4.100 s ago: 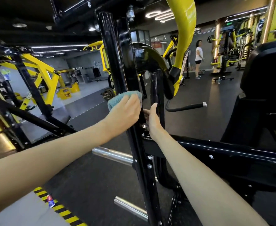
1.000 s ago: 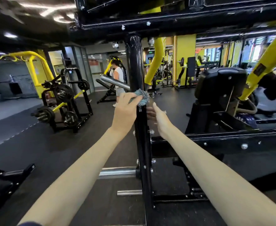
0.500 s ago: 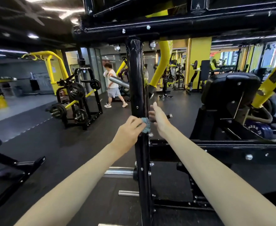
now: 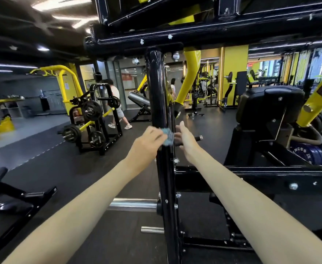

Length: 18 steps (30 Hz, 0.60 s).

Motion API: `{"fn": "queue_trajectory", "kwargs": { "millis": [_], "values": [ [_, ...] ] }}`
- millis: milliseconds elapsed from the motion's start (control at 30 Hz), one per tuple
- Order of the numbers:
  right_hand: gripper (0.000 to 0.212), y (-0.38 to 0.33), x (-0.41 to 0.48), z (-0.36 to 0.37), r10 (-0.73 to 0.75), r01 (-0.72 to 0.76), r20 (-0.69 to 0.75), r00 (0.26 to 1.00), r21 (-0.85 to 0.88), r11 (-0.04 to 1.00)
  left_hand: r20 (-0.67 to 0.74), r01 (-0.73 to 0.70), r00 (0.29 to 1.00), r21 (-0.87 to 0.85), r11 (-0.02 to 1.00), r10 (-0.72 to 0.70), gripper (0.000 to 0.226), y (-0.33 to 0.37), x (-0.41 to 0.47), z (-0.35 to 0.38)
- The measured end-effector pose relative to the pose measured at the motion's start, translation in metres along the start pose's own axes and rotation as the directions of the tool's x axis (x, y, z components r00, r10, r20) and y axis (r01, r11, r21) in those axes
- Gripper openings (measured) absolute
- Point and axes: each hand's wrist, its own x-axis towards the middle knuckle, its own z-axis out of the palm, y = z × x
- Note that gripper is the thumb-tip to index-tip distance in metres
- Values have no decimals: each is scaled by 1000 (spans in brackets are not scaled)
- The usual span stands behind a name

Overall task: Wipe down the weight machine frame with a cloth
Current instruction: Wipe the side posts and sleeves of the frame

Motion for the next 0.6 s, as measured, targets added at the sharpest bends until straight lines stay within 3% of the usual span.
{"fn": "queue_trajectory", "kwargs": {
  "millis": [133, 333, 500, 600],
  "values": [
    [56, -1, 4, 4, -8, 8, -26, 1000, -11, 1000, -155, 197, 967, -47, 979, -202, 14, 2, 16, 5],
    [52, 3, 4, 4, 1, -1, 3, 1000, 10, 1000, -49, 23, 999, -1, 1000, -23, 14, 2, -5, 3],
    [51, 7, 6, 7, -13, 13, 8, 1000, 3, 1000, -195, 257, 943, -94, 962, -271, 19, 8, 7, 10],
    [53, 9, 6, 4, 1, -1, -12, 1000, 7, 1000, -75, 96, 992, -52, 994, -100, 19, 22, -28, 13]
  ]
}}
